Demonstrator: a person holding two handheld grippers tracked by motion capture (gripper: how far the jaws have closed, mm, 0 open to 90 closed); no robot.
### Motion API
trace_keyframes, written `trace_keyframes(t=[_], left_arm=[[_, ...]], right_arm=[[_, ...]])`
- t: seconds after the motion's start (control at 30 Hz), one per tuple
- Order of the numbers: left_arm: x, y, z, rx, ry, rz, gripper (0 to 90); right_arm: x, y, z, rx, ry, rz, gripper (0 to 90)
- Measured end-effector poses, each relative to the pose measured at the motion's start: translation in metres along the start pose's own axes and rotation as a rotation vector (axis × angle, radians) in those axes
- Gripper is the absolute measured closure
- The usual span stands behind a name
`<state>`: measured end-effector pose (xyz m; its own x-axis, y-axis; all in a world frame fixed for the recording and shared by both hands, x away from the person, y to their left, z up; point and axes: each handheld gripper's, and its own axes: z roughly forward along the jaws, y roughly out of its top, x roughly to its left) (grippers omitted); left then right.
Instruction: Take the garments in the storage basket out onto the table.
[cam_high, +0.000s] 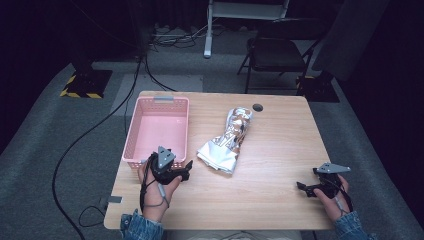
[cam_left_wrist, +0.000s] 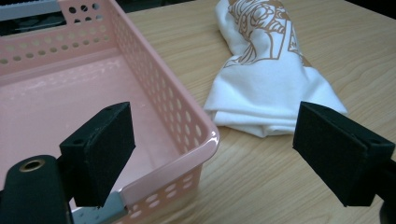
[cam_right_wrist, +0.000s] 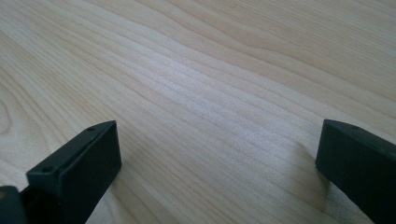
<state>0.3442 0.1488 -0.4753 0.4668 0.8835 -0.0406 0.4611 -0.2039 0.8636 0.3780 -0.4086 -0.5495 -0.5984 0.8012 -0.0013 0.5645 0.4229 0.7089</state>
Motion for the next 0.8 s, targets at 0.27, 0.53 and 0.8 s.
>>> trace_keyframes(t=[0.27, 0.53, 0.8], left_arm=[[0.006, -0.01, -0.008, 0.013, 0.018, -0.017, 12.4], [0.012, -0.019, -0.017, 0.02, 0.032, -0.032, 12.4], [0.018, -0.032, -0.028, 0.034, 0.051, -0.053, 12.3]], right_arm=[[0.0, 0.0, 0.0, 0.0, 0.0, 0.0, 0.0], [0.0, 0.0, 0.0, 0.0, 0.0, 0.0, 0.0], [0.0, 0.0, 0.0, 0.0, 0.0, 0.0, 0.0]])
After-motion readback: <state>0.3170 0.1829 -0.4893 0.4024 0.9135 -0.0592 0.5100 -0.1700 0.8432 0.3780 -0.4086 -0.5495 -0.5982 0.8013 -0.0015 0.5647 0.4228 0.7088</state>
